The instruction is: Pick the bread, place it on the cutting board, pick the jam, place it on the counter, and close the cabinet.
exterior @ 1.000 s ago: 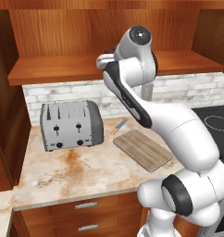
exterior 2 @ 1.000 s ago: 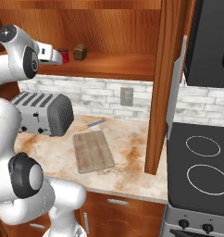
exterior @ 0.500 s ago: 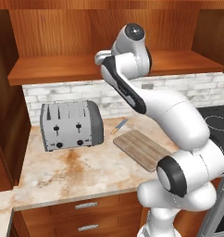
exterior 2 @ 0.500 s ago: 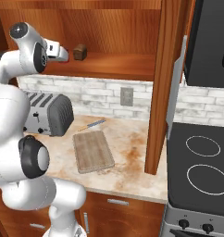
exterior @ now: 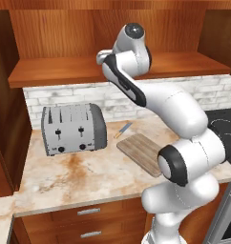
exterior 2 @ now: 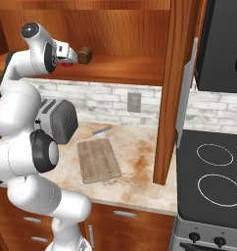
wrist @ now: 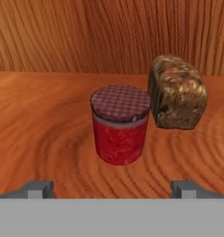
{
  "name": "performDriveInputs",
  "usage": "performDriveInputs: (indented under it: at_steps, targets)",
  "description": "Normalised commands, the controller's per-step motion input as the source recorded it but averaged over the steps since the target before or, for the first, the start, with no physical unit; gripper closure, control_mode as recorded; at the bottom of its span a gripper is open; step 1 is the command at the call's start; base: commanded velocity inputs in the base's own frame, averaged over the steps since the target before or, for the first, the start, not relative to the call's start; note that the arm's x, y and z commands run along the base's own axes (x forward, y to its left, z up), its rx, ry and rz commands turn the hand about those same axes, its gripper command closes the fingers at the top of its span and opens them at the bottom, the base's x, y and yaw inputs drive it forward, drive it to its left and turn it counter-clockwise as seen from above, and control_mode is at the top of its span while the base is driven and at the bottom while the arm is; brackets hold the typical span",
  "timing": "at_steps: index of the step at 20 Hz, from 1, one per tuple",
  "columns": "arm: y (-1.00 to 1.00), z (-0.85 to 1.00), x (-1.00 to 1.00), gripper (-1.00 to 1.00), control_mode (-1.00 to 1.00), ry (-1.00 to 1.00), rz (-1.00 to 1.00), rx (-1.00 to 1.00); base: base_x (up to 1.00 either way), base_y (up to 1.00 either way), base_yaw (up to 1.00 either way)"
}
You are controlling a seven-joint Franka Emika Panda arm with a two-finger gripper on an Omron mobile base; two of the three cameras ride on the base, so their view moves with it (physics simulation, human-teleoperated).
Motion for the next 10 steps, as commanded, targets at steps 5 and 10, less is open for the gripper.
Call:
performDriveInputs:
  at_steps: [5,10]
  targets:
    - [0.0,-0.15,0.33,-1.0,-1.0,0.04,0.0,0.0,0.0,0.0,0.0]
    - [0.0,-0.11,0.33,-1.0,-1.0,0.03,0.0,0.0,0.0,0.0,0.0]
